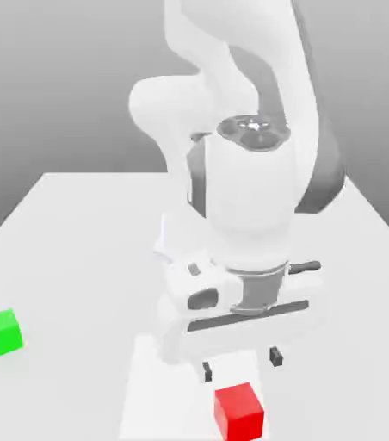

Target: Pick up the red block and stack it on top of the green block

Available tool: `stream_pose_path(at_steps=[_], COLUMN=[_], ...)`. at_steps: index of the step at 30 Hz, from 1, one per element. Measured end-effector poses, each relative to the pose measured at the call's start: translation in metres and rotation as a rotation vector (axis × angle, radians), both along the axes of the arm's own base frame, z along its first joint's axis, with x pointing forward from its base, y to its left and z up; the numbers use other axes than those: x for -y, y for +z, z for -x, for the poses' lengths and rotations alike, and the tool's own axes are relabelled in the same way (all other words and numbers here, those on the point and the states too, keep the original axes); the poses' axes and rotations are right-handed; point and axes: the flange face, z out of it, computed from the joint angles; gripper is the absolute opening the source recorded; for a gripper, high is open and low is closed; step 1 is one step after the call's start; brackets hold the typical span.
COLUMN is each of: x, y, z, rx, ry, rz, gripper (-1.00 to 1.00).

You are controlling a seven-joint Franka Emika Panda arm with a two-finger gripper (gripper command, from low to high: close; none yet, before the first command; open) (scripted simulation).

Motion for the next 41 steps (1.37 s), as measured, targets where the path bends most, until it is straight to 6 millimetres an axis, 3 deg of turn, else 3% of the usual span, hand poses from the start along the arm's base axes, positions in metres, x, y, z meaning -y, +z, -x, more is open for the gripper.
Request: stream_pose_path(at_steps=[2,3,10,15,19,23,27,31,32,38,39,41], x=[0.000,0.000,0.000,0.005,0.096,0.193,0.285,0.367,0.379,0.383,0.383,0.383], y=[-0.027,-0.039,-0.042,0.012,0.026,0.036,0.046,0.053,0.053,0.000,-0.007,-0.007], z=[0.001,0.001,0.002,0.002,0.008,0.035,0.083,0.155,0.170,0.175,0.175,0.175], rx=[-0.004,-0.005,-0.005,-0.006,-0.006,-0.007,-0.008,-0.007,-0.006,-0.004,-0.005,-0.005], ry=[0.002,0.002,0.002,-0.008,-0.183,-0.381,-0.593,-0.822,-0.865,-0.876,-0.877,-0.877], rz=[0.001,0.001,0.001,0.002,0.018,0.026,0.023,0.007,0.002,-0.003,-0.002,-0.002], gripper=[0.00,-1.00,-1.00,-1.00,-1.00,-1.00,-1.00,-1.00,-1.00,-1.00,1.00,1.00])
